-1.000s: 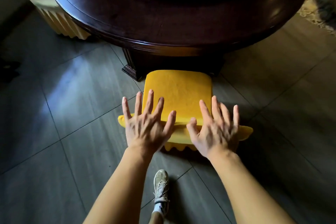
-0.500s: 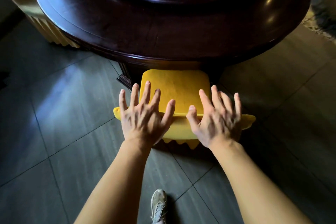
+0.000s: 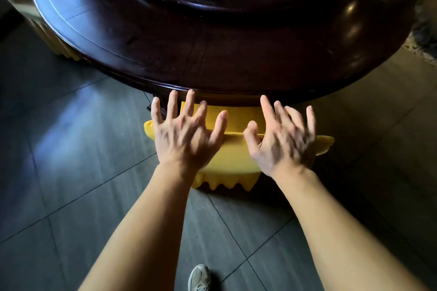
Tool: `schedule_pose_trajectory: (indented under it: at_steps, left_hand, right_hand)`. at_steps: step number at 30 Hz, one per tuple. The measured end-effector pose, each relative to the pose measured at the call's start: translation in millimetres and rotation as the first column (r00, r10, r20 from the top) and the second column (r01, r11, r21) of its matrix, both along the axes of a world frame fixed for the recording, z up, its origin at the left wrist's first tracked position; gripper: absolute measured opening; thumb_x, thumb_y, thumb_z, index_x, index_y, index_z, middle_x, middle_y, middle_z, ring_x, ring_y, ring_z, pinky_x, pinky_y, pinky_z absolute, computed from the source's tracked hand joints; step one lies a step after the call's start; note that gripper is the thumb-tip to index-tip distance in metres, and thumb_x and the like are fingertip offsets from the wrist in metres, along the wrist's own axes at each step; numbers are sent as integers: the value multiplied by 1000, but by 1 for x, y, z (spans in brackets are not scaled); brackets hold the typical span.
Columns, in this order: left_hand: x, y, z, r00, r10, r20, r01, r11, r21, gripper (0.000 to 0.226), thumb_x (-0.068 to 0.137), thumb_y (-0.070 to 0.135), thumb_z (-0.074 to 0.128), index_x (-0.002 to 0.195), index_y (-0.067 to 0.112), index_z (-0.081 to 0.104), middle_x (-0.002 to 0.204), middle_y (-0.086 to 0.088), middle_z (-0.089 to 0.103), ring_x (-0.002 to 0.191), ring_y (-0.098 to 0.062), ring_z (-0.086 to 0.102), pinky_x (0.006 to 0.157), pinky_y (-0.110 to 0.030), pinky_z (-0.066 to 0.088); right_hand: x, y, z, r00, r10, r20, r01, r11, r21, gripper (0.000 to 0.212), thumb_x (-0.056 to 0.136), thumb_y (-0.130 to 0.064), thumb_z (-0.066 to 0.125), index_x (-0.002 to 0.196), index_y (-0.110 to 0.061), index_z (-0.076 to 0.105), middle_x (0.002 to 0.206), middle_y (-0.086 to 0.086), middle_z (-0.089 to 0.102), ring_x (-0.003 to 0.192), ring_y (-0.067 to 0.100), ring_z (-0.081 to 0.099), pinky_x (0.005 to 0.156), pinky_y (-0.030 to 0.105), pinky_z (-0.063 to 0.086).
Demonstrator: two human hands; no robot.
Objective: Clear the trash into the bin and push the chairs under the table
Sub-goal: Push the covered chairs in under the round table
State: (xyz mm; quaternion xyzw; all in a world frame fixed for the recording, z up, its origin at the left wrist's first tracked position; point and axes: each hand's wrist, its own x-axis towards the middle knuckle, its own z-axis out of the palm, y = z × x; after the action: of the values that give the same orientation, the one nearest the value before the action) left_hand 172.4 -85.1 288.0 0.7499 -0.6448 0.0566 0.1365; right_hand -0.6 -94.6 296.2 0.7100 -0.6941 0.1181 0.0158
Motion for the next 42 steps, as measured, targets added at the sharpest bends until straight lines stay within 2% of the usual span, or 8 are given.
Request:
schedule_pose_trajectory:
  at_steps: [4, 9, 13, 18, 25, 32, 37, 42]
  left_hand:
    - [1, -27, -4, 1000, 2, 6, -2, 999, -48, 69, 96, 70, 23, 116, 26, 72, 150, -5, 54, 146, -33, 38, 119, -60, 14]
    - [6, -68, -7, 1000, 1, -15, -2, 997, -71, 66, 97, 68, 25, 124, 26, 68, 148, -4, 56, 145, -34, 39, 119, -61, 14]
    - [3, -75, -9, 1000, -11, -16, 9, 992, -125, 63, 97, 67, 31, 117, 23, 71, 141, -5, 62, 140, -34, 46, 118, -60, 19]
    - [3, -71, 0, 1000, -14, -23, 13, 999, -49, 65, 95, 68, 31, 118, 22, 71, 143, -5, 61, 142, -34, 44, 118, -60, 18]
    - [4, -69, 10, 997, -26, -68, 33, 993, 115, 73, 94, 74, 21, 128, 26, 65, 153, -5, 51, 149, -33, 33, 120, -61, 9]
    - [8, -72, 6, 994, -73, -78, 80, 993, 90, 69, 95, 73, 27, 116, 24, 70, 141, -5, 62, 139, -36, 47, 116, -60, 21]
    - [9, -78, 10, 991, -82, -103, 96, 985, 143, 66, 93, 73, 30, 117, 26, 69, 141, -3, 62, 138, -35, 48, 114, -58, 25]
    - [16, -90, 19, 983, -145, -117, 179, 904, 389, 78, 90, 76, 12, 132, 31, 60, 159, -1, 43, 151, -31, 27, 119, -58, 12]
  right_hand:
    - [1, -27, -4, 1000, 7, -19, -8, 1000, -13, 74, 90, -57, 25, 154, -27, 45, 149, 15, 57, 139, 34, 49, 124, 58, 13]
    - [5, -66, -4, 1000, -3, -21, 3, 1000, -2, 75, 89, -57, 24, 155, -28, 43, 150, 13, 57, 139, 33, 48, 125, 57, 11]
    - [0, -75, -3, 1000, 17, -16, -18, 1000, -14, 73, 90, -55, 27, 152, -24, 49, 144, 14, 62, 135, 33, 52, 124, 57, 16]
    - [1, -71, 4, 1000, 25, -9, -25, 999, 46, 74, 89, -55, 27, 153, -24, 48, 144, 13, 62, 136, 32, 52, 125, 56, 15]
    - [1, -71, 10, 999, 6, -45, 3, 981, 195, 79, 89, -60, 14, 160, -31, 30, 156, 12, 50, 147, 30, 39, 126, 54, 3]
    - [0, -73, 14, 999, 17, -47, -4, 965, 262, 76, 91, -59, 18, 161, -34, 25, 161, 13, 43, 149, 31, 34, 126, 55, 3]
    - [-1, -83, 18, 999, 27, -26, -16, 929, 369, 77, 90, -59, 20, 163, -38, 10, 169, 14, 24, 153, 33, 25, 126, 56, 2]
    - [2, -109, 23, 993, 109, -40, -84, 908, 410, 82, 91, -62, 26, 161, -38, -8, 173, 15, 0, 157, 36, 11, 123, 63, -9]
